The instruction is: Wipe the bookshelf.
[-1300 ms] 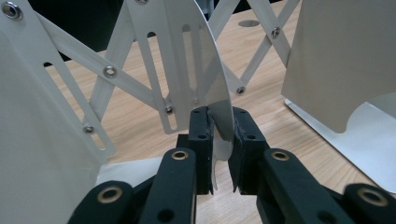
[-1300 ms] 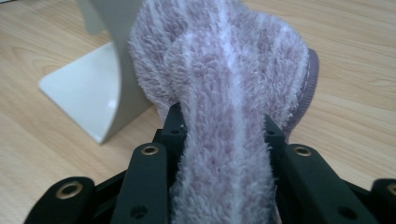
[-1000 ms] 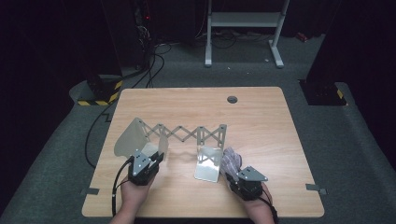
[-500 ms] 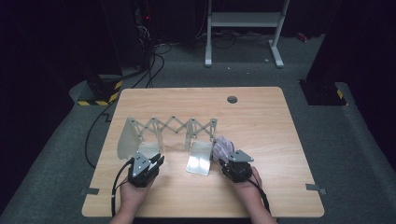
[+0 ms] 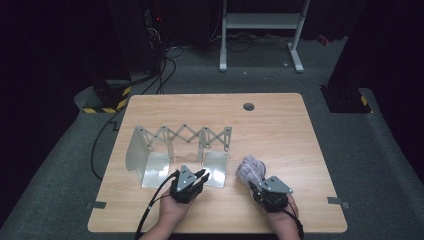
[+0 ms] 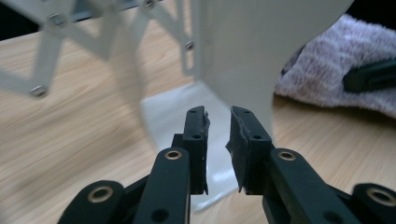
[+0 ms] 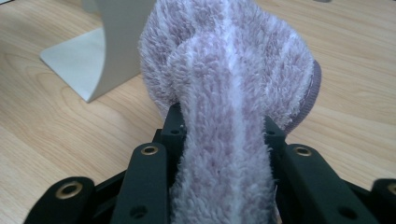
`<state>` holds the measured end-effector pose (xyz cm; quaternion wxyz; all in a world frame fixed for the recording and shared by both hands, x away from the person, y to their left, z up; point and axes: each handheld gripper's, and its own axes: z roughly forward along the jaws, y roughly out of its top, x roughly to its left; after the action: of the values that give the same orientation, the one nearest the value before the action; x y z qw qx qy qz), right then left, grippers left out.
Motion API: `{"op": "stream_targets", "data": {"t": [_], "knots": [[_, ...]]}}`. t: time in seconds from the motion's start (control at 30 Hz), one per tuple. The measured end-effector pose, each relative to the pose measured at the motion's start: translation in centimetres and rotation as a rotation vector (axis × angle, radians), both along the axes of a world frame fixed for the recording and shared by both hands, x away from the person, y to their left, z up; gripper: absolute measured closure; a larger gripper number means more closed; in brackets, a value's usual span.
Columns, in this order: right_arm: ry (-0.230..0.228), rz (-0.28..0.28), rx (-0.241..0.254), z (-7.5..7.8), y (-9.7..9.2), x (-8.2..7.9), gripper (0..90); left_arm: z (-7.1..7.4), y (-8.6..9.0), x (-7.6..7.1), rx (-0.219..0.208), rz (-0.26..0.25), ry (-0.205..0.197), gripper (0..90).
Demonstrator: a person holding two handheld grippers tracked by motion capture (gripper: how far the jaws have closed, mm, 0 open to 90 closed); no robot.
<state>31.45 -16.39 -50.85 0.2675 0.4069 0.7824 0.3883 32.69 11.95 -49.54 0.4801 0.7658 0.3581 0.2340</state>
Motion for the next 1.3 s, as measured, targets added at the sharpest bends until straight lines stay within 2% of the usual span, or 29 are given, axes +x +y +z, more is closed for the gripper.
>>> {"op": "stream_targets", "data": {"t": [0.1, 0.2, 0.5, 0.83, 0.9, 1.0, 1.1, 1.2, 1.27, 1.3], "knots": [[0.003, -0.013, 0.003, -0.2, -0.6, 0.1, 65.3, 0.2, -1.6, 0.5, -0.015, -0.016, 0.000, 75.5], [0.006, -0.012, 0.004, -0.3, -0.7, 0.2, 65.3, 0.4, -2.8, 0.8, -0.010, -0.031, -0.007, 75.5], [0.006, -0.019, 0.012, -0.3, -1.1, 0.1, 65.3, 0.9, -4.7, 0.9, -0.017, -0.056, -0.018, 76.0], [0.013, -0.063, 0.037, -0.3, -2.6, 0.4, 65.4, 0.9, -7.6, 1.8, -0.020, -0.082, -0.018, 75.9], [0.014, -0.063, 0.037, -0.3, -2.6, 0.4, 65.4, 0.8, -7.4, 1.8, -0.018, -0.078, -0.016, 74.6], [0.014, -0.057, 0.033, -0.4, -2.3, 0.3, 65.3, 0.5, -5.8, 1.4, -0.012, -0.063, -0.009, 73.5], [0.017, -0.053, 0.031, -0.5, -1.8, 0.4, 65.3, 0.0, -3.4, 0.6, 0.029, -0.042, -0.017, 72.8], [0.020, -0.045, 0.025, -0.5, -1.1, 0.5, 65.3, -0.5, -0.4, 0.0, 0.058, 0.001, -0.010, 72.1], [0.025, -0.052, 0.014, -0.6, -0.5, 0.6, 65.3, -0.6, 1.2, 0.2, 0.062, 0.030, 0.002, 71.7], [0.028, -0.052, 0.007, -0.6, -0.2, 0.7, 65.3, -0.5, 1.7, 0.4, 0.051, 0.040, 0.014, 71.4]]}}
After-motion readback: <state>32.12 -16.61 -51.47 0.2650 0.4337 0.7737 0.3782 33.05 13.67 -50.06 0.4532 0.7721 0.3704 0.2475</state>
